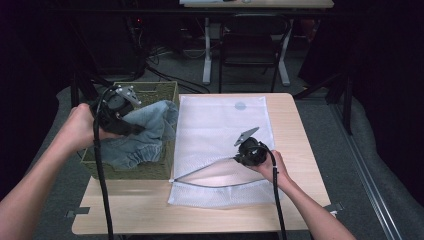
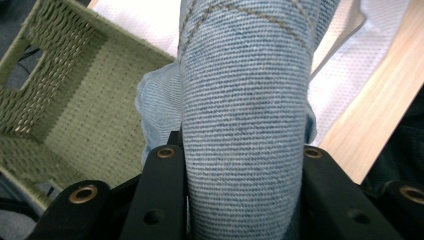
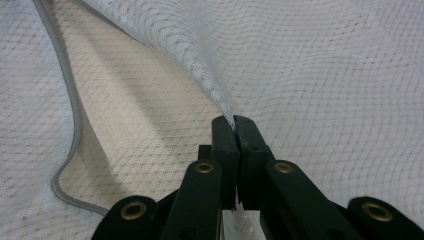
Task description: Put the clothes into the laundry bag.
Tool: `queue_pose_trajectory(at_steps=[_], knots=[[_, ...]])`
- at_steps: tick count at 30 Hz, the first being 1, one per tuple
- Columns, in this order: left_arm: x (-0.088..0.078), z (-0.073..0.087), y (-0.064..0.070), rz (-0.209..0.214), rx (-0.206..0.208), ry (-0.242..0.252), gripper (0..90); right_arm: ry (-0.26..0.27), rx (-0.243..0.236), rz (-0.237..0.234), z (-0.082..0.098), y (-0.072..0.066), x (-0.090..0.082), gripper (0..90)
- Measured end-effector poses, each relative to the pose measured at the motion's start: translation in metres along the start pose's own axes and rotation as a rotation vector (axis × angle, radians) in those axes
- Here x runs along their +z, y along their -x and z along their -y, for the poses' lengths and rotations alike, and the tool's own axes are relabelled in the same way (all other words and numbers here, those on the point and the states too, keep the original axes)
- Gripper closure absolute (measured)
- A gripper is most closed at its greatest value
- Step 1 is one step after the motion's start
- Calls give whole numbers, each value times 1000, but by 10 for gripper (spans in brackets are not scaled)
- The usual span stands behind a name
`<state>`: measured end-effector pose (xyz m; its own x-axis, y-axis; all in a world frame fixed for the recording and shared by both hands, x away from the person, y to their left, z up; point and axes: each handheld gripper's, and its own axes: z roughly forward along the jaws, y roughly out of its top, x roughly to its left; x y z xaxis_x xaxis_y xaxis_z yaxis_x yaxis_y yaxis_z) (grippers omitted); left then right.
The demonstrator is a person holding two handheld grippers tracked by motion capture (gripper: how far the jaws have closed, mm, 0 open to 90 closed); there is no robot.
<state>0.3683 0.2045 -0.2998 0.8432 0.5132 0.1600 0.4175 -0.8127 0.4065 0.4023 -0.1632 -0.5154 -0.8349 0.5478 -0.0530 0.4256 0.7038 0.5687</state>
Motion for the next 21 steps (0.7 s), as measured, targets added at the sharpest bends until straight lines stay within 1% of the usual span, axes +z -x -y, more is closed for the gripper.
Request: queue_pose_trajectory(at_steps=[1,2,3,4,5,6,7,9,13,15,16,17,19,20,21], knots=[[0,-1,2,2,0,5,707,1,0,0,0,0,0,889],[-1,-4,7,15,11,12,707,2,1,0,0,0,0,889],[-1,-5,10,24,8,13,707,3,-1,-1,0,0,0,889],[-1,-7,13,28,29,12,707,5,0,-1,0,0,-1,889],[-1,-7,13,28,29,12,707,6,-3,0,0,0,-1,889],[0,-10,18,46,34,18,707,8,-2,0,0,0,-1,889],[0,-10,18,46,34,18,707,5,0,2,0,0,-1,889],[1,-13,24,65,42,22,707,7,-1,1,0,0,-1,889],[2,-19,36,83,61,24,707,4,10,2,0,-1,-2,889],[3,-22,41,99,71,27,706,9,1,2,0,0,-2,889],[5,-25,47,119,84,18,705,10,1,0,0,0,-2,889],[5,-25,47,119,84,18,705,10,1,0,0,0,-2,889],[8,-28,52,131,81,17,705,12,-1,-2,0,0,-2,889],[12,-31,57,150,87,12,704,12,-2,-1,0,0,-2,889],[12,-31,57,150,87,12,704,12,-2,-1,0,0,-2,889]])
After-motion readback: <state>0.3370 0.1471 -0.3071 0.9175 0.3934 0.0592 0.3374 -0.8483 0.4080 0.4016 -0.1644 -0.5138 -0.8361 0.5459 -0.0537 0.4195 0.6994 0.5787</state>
